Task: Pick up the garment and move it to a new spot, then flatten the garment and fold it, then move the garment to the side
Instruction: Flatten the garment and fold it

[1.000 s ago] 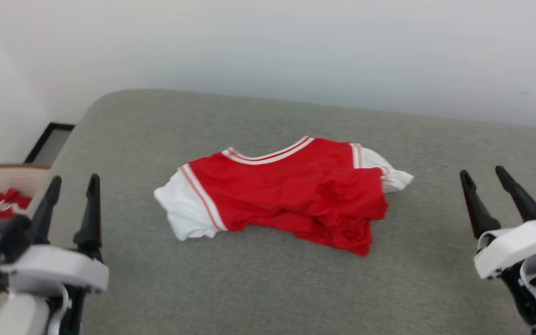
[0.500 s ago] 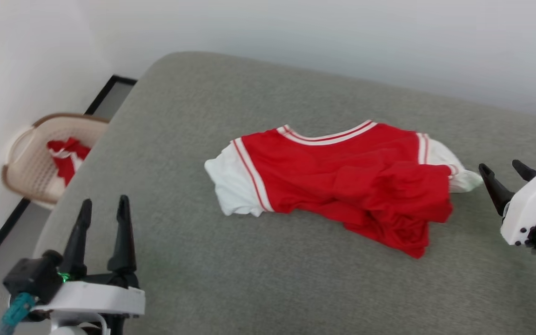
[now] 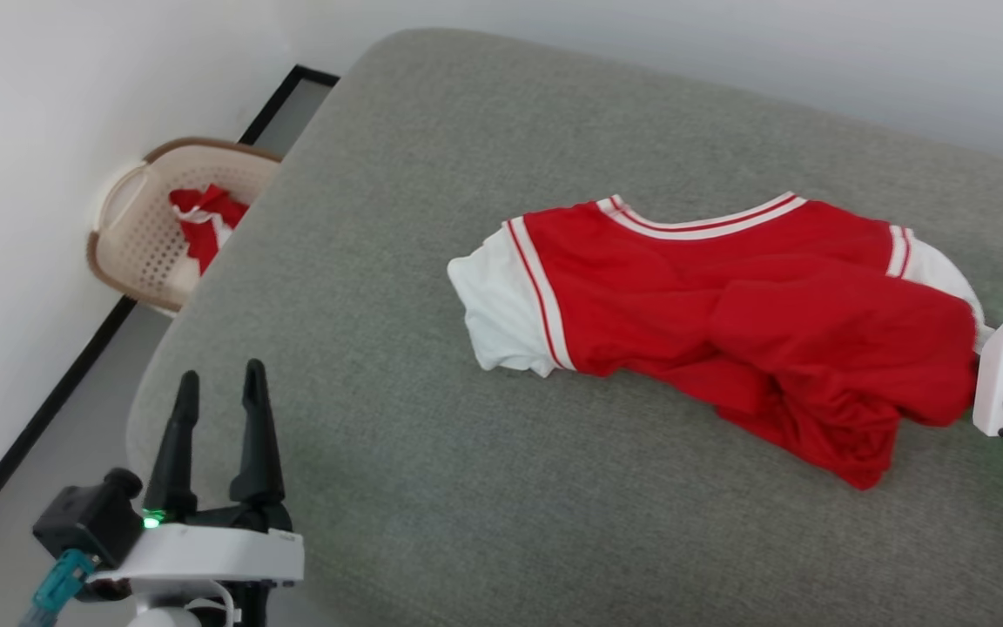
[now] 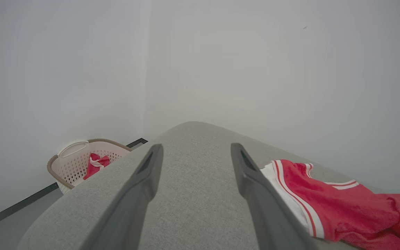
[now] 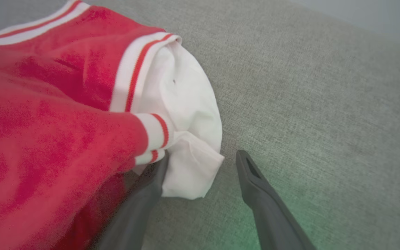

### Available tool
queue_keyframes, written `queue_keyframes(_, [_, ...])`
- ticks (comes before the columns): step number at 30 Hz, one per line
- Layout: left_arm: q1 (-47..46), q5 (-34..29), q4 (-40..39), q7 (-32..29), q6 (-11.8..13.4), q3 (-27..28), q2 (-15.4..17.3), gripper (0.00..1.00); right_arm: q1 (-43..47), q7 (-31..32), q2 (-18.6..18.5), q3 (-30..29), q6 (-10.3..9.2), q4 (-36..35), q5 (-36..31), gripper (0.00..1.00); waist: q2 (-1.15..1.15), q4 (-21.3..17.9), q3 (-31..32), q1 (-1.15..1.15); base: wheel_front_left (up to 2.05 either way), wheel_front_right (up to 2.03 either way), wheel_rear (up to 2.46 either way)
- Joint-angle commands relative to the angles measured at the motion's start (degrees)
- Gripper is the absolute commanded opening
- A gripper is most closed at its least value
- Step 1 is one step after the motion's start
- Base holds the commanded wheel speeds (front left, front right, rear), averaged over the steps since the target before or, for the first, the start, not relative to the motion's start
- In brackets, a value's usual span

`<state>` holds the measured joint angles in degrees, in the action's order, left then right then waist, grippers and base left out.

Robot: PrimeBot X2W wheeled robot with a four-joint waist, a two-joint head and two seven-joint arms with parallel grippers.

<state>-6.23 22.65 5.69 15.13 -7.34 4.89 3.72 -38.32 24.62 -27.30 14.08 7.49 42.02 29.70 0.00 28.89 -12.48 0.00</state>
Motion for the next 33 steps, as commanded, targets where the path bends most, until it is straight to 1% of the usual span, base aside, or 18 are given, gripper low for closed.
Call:
queue_keyframes(1, [-0.5,0.4,-0.3,0.0,-0.2,-0.1,-0.3,1.00,-0.7,0.1,0.1,0.5,0.00,0.7,-0.3,1.00,0.00,1.1,-1.0,0.00,0.00,0.00,0.00])
queue_keyframes(2, [-0.4,0.6,-0.5,0.0,-0.1,-0.3,-0.3,1.00,-1.1,0.4,0.1,1.0,0.00,2.0,-0.3,0.97,0.00,1.2,-1.1,0.00,0.00,0.00,0.00])
queue_keyframes(3, [-0.2,0.8,-0.6,0.0,-0.2,-0.4,-0.3,1.00,-1.4,0.7,0.3,1.4,0.00,3.2,0.0,0.36,0.00,1.3,-1.2,0.00,0.00,0.00,0.00])
queue_keyframes(4, [0.0,1.0,-0.6,0.0,-0.2,-0.6,-0.4,1.00,-1.7,0.9,0.4,1.9,0.00,4.4,0.3,0.00,0.00,1.4,-1.2,0.00,0.00,0.00,0.00])
queue_keyframes(10, [1.1,0.4,-1.3,0.0,-0.2,-0.6,-0.5,1.00,-4.2,0.1,0.8,4.5,-0.03,7.8,1.7,0.00,0.00,0.7,-0.9,0.00,0.00,0.00,0.00])
queue_keyframes(15, [2.4,-0.5,-1.6,0.0,-0.2,0.6,-0.4,1.00,-5.3,0.8,-0.5,6.2,-0.03,7.2,3.9,0.00,0.00,-1.0,0.5,0.00,0.00,0.00,0.00])
queue_keyframes(20, [3.6,-1.4,-1.8,0.0,-0.2,1.5,0.4,1.00,-3.7,2.0,-2.3,7.5,-0.02,3.6,7.3,0.00,0.00,-3.7,2.2,0.00,0.00,0.00,0.00])
queue_keyframes(25, [5.2,-1.8,-1.9,0.0,-0.2,1.4,1.7,1.00,-0.5,2.4,-5.3,7.8,-0.02,-2.0,10.1,0.00,0.00,-7.3,4.0,0.00,0.00,0.00,0.00])
queue_keyframes(29, [6.5,-2.1,-1.7,0.0,-0.2,2.3,2.5,1.00,3.7,2.7,-7.4,6.7,-0.02,-6.3,12.0,0.00,0.00,-10.2,5.5,0.00,0.00,0.00,0.00])
queue_keyframes(33, [7.5,-1.6,-2.0,0.0,-0.2,2.8,2.9,1.00,8.5,3.6,-9.8,4.4,-0.02,-9.7,13.7,0.00,0.00,-12.5,6.8,0.00,0.00,0.00,0.00])
